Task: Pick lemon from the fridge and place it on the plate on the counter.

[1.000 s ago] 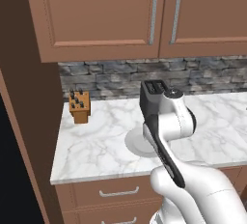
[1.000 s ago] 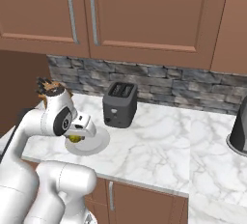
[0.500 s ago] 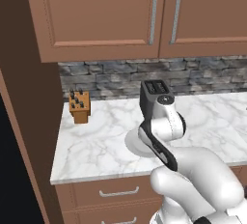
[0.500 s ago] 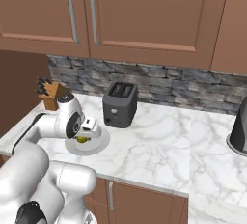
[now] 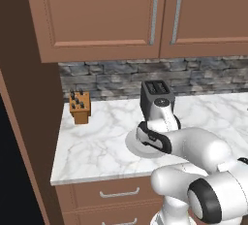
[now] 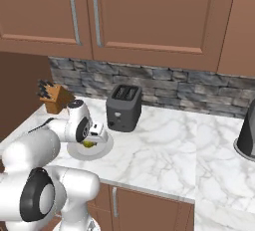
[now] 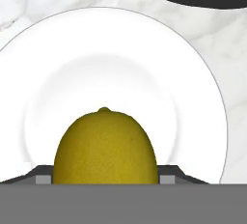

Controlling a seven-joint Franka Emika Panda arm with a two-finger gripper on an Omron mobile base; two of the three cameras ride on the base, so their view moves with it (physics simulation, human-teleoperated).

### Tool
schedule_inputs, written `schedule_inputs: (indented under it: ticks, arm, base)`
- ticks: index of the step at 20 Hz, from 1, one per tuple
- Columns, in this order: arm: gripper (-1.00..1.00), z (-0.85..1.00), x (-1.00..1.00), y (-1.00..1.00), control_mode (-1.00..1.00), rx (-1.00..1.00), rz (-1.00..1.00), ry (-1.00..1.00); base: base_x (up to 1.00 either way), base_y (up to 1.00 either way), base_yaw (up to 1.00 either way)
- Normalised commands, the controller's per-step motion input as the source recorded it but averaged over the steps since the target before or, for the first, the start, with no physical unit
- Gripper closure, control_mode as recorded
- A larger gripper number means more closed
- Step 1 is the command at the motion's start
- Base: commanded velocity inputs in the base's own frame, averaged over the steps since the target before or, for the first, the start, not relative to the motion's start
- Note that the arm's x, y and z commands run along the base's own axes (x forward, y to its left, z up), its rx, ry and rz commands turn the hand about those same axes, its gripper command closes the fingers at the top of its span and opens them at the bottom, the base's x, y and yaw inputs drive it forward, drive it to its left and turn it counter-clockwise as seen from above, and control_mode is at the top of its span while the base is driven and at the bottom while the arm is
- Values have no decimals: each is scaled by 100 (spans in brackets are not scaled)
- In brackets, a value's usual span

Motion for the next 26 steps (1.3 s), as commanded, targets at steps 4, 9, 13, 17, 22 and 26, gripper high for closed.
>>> schedule_inputs:
  ticks: [4,9,13,17,22,26]
  arm:
    - [100,-54,15,0,-100,0,2,-2]
    - [100,-27,22,0,-100,0,1,-6]
    - [-100,-3,8,0,-100,0,0,-1]
    - [-100,0,0,0,-100,0,0,0]
    - [-100,0,0,0,-100,0,0,0]
    - [-100,42,0,0,-100,0,-1,2]
  base:
    - [0,0,0]
    - [0,0,0]
    - [0,0,0]
    - [0,0,0]
    - [0,0,0]
    - [0,0,0]
